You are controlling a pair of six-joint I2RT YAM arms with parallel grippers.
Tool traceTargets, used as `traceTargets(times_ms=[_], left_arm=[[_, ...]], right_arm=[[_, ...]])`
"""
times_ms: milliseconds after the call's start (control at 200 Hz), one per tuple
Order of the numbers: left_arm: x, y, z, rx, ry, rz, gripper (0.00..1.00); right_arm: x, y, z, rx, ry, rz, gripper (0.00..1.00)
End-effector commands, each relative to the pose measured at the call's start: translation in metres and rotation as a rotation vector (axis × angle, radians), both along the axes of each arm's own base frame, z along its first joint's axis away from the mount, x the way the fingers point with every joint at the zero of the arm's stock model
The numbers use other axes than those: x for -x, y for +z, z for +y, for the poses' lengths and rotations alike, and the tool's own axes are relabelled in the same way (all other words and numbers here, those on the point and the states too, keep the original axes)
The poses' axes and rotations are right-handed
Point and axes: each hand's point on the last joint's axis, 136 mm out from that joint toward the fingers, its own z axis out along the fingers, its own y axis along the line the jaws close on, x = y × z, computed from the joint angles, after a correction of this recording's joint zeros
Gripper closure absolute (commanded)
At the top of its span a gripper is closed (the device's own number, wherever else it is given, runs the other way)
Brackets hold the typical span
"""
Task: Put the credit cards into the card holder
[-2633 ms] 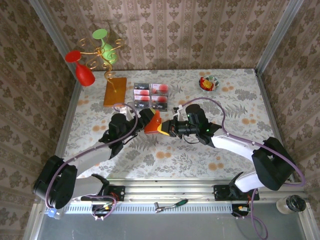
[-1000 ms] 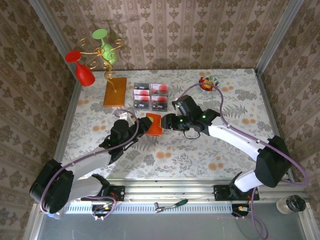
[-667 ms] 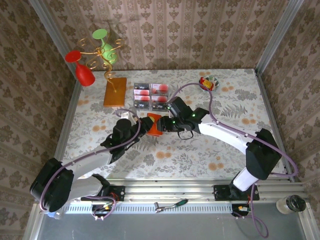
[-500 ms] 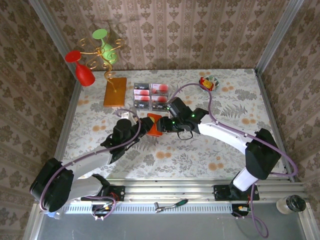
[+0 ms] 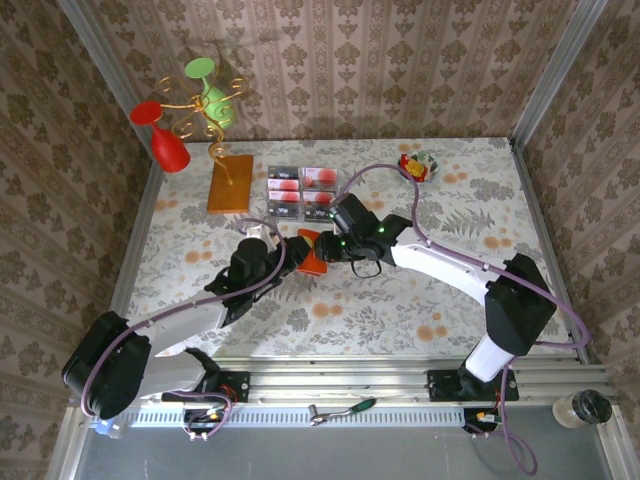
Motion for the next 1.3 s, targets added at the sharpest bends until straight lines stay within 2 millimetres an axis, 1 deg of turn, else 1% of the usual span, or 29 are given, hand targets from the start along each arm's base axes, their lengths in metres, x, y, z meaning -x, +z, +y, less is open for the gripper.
traceTargets(times_ms=[0,75,155,245,300,380,410,480,540,615,675,765,785,810,835,905,980,1035,1060,1075,1085,1095,1180,1200,1250,1295], left_arm=[[-0.007,0.029,-0.005,0.046,0.007,-0.074,1.00],[-0.007,0.029,-0.005,0.045,0.008,-0.075,1.00],[-0.007,0.029,-0.005,0.043,0.008,-0.076,1.00],[-0.007,0.030,-0.005,0.045,0.011,-0.077,1.00],[-0.007,0.030,-0.004,0.043,0.013,-0.078,1.00],[-0.007,0.031,-0.004,0.044,0.012,-0.080,1.00],[-0.007,0.031,-0.004,0.044,0.013,-0.080,1.00],[-0.007,0.033,-0.005,0.047,0.012,-0.084,1.00],[-0.007,0.033,-0.005,0.047,0.010,-0.083,1.00],[-0.007,0.033,-0.006,0.045,0.007,-0.083,1.00],[-0.008,0.032,-0.005,0.040,0.008,-0.081,1.00],[-0.010,0.031,-0.004,0.035,0.002,-0.078,1.00],[-0.011,0.030,-0.004,0.034,0.000,-0.078,1.00],[-0.012,0.030,-0.003,0.033,-0.001,-0.078,1.00],[-0.013,0.030,-0.002,0.037,-0.002,-0.077,1.00],[-0.017,0.032,0.000,0.065,-0.003,-0.076,1.00],[-0.021,0.033,0.004,0.115,0.008,-0.070,1.00],[-0.025,0.034,0.008,0.153,0.028,-0.056,1.00],[-0.026,0.035,0.010,0.170,0.038,-0.056,1.00],[-0.027,0.036,0.011,0.180,0.042,-0.057,1.00],[-0.027,0.037,0.011,0.185,0.043,-0.057,1.00],[-0.028,0.038,0.011,0.190,0.045,-0.057,1.00],[-0.030,0.044,0.012,0.220,0.057,-0.058,1.00],[-0.031,0.046,0.012,0.225,0.059,-0.058,1.00],[-0.032,0.048,0.012,0.241,0.063,-0.056,1.00],[-0.032,0.051,0.012,0.257,0.067,-0.056,1.00]], right_arm=[[0.002,-0.024,-0.014,0.081,-0.028,0.022,0.72],[0.005,-0.032,-0.017,0.084,-0.037,0.036,0.77],[0.009,-0.039,-0.018,0.081,-0.035,0.052,0.88],[0.014,-0.054,-0.024,0.091,-0.048,0.077,1.00],[0.019,-0.063,-0.029,0.103,-0.055,0.091,1.00],[0.025,-0.083,-0.043,0.124,-0.081,0.121,1.00],[0.027,-0.093,-0.050,0.139,-0.094,0.140,1.00],[0.030,-0.110,-0.065,0.162,-0.120,0.168,1.00],[0.031,-0.118,-0.074,0.167,-0.138,0.183,1.00],[0.031,-0.119,-0.078,0.155,-0.144,0.196,1.00],[0.031,-0.110,-0.078,0.141,-0.139,0.183,1.00],[0.029,-0.091,-0.074,0.088,-0.124,0.167,1.00],[0.028,-0.086,-0.073,0.073,-0.122,0.162,0.97],[0.027,-0.078,-0.071,0.048,-0.120,0.153,0.92],[0.027,-0.071,-0.069,0.023,-0.116,0.145,0.84],[0.025,-0.049,-0.062,-0.054,-0.104,0.122,0.71],[0.024,-0.028,-0.056,-0.132,-0.098,0.103,0.49],[0.021,-0.012,-0.053,-0.204,-0.102,0.085,0.39],[0.019,-0.008,-0.051,-0.237,-0.108,0.086,0.35],[0.017,-0.006,-0.049,-0.261,-0.112,0.083,0.33],[0.017,0.005,-0.048,-0.292,-0.110,0.063,0.32],[0.016,0.010,-0.047,-0.312,-0.111,0.054,0.31],[0.008,0.039,-0.037,-0.429,-0.100,0.009,0.24],[0.007,0.044,-0.034,-0.447,-0.095,0.001,0.22],[0.003,0.059,-0.025,-0.500,-0.071,-0.010,0.21],[0.000,0.068,-0.019,-0.532,-0.059,-0.015,0.20]])
